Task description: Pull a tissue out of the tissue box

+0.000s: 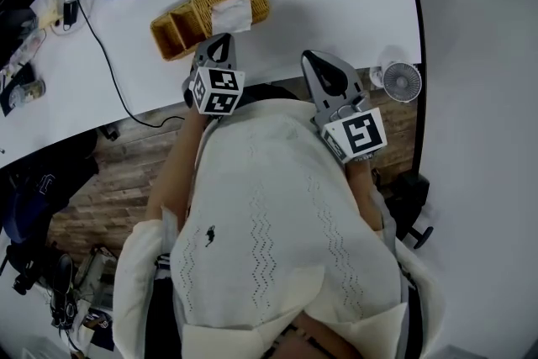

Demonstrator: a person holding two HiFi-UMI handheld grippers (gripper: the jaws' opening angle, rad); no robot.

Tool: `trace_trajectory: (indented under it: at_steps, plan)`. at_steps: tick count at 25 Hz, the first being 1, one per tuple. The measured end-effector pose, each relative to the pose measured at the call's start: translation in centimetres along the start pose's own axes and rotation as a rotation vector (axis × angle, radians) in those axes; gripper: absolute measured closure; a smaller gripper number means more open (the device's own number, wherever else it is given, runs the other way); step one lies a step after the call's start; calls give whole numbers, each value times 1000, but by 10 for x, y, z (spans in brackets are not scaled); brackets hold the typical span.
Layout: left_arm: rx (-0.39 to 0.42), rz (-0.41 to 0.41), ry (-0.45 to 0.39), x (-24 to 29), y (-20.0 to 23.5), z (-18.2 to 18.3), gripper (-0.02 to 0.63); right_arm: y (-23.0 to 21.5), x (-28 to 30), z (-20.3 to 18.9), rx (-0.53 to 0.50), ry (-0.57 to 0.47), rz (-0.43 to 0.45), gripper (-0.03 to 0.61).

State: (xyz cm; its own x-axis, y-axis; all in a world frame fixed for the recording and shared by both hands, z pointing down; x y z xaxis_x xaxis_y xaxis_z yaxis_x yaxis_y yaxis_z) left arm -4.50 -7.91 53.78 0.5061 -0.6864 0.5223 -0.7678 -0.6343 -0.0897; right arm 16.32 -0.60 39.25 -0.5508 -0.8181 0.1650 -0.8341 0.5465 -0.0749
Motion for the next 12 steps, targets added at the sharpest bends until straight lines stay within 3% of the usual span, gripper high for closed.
trace_trajectory:
  at_steps: [12]
  plan:
    - [-24,48,-18,-5,-11,2,601,-5,-6,-3,-9,-2,40,577]
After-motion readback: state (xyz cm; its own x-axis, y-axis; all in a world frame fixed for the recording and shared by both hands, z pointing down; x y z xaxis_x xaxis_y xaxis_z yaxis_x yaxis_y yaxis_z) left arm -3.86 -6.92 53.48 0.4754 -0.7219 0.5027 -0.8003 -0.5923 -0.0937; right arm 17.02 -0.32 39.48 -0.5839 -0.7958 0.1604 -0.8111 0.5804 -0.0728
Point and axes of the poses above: the fingertips, and each gripper's own axes: x forward along the fingers, y to its left, z out of its top, the point moved 9 cm from there along -x, backward along the fingers, and after that the axes turned 11 degrees about -y, right-handed, at the moved point
